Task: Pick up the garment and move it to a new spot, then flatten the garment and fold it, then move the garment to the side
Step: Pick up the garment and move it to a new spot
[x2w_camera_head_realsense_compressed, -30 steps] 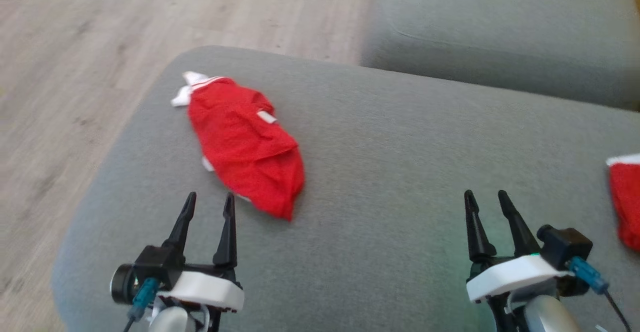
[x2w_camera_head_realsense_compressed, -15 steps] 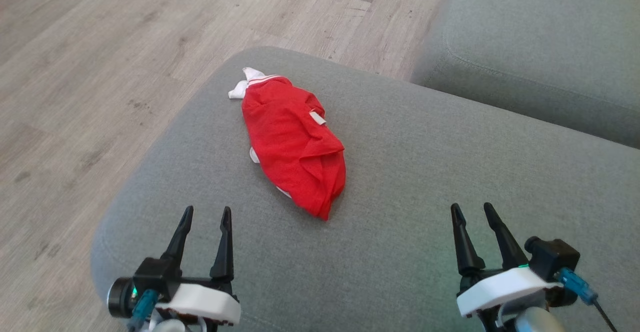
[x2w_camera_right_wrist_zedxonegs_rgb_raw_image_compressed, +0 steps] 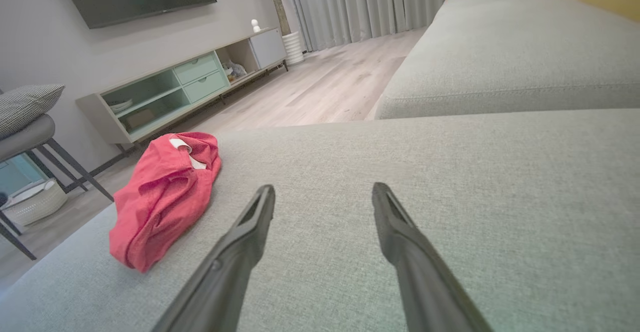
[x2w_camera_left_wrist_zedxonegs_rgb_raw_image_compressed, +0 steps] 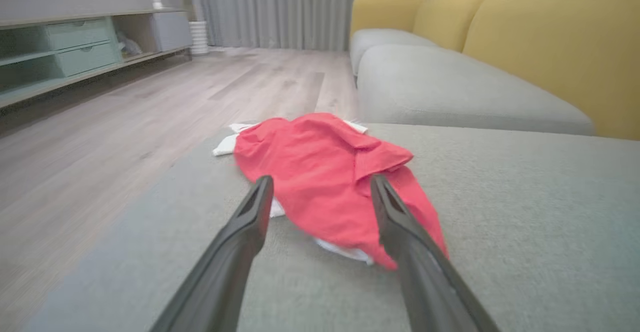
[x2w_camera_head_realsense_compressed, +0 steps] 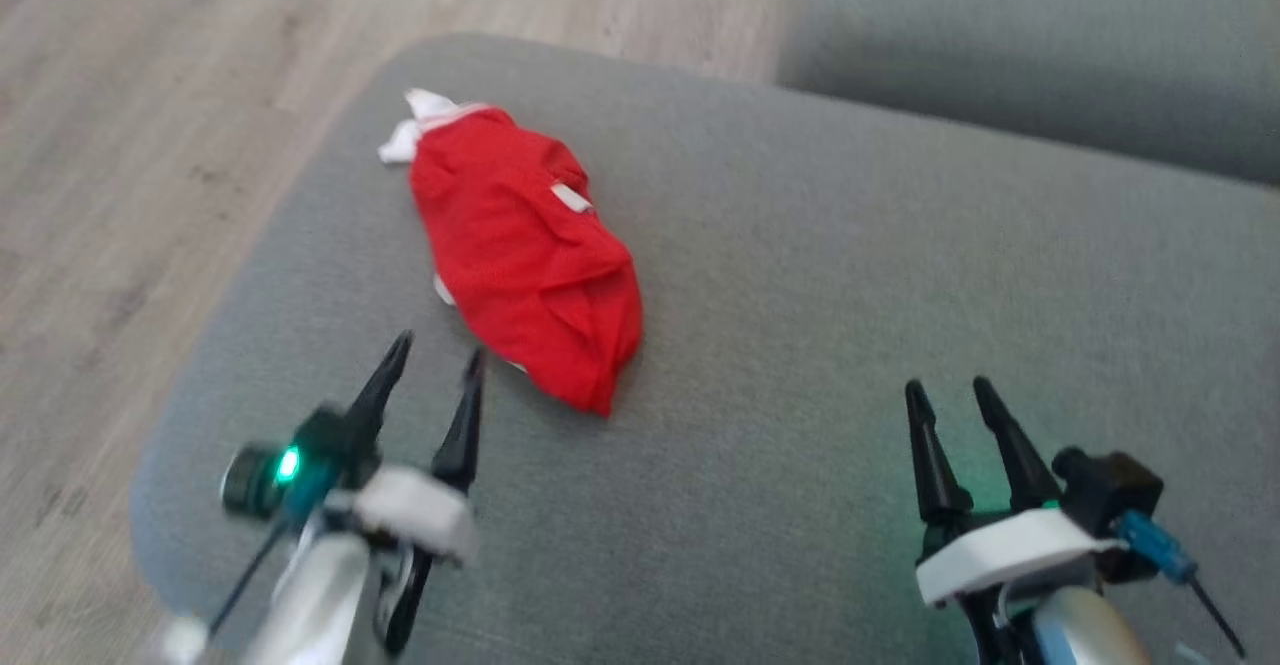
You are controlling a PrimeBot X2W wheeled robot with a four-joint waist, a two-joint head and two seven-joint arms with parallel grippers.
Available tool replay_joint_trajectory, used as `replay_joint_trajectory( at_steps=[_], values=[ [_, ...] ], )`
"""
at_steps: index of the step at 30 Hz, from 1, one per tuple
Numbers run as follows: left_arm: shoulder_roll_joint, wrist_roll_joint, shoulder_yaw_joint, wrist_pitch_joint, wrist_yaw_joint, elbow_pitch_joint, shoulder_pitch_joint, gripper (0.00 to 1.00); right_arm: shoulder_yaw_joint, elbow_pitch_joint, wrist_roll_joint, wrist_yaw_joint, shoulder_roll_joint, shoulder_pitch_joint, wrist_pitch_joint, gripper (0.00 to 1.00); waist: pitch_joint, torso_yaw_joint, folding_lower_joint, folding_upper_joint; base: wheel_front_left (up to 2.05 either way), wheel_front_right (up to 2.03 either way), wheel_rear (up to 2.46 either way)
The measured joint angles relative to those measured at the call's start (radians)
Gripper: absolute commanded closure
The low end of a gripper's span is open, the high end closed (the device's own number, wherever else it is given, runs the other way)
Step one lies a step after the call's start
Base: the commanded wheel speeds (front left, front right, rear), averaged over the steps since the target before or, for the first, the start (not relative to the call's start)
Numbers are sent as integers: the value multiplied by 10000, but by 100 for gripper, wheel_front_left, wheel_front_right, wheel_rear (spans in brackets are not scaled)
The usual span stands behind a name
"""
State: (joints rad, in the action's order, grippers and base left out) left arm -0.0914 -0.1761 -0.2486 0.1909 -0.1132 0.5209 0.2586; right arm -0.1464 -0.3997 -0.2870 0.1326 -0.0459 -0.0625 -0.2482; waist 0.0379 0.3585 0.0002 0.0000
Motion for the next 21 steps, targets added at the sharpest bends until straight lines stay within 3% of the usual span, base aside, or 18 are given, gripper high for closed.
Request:
replay_joint_trajectory(
  at_steps=[6,12,21],
  values=[
    [-199,-270,-1014,-888,-153,928,1792,0,-10,19,155,0,-6,-536,0,0,793,-633,1,0,0,0,0],
    [-497,-1302,-1998,-1436,-190,1962,3012,0,-123,54,153,0,-12,-990,0,0,1458,-1439,1,0,0,0,0],
    [-828,-1133,-1969,-1020,125,3661,4030,0,-113,56,199,0,-15,-1104,0,0,2059,-2310,1,0,0,0,0]
  ],
)
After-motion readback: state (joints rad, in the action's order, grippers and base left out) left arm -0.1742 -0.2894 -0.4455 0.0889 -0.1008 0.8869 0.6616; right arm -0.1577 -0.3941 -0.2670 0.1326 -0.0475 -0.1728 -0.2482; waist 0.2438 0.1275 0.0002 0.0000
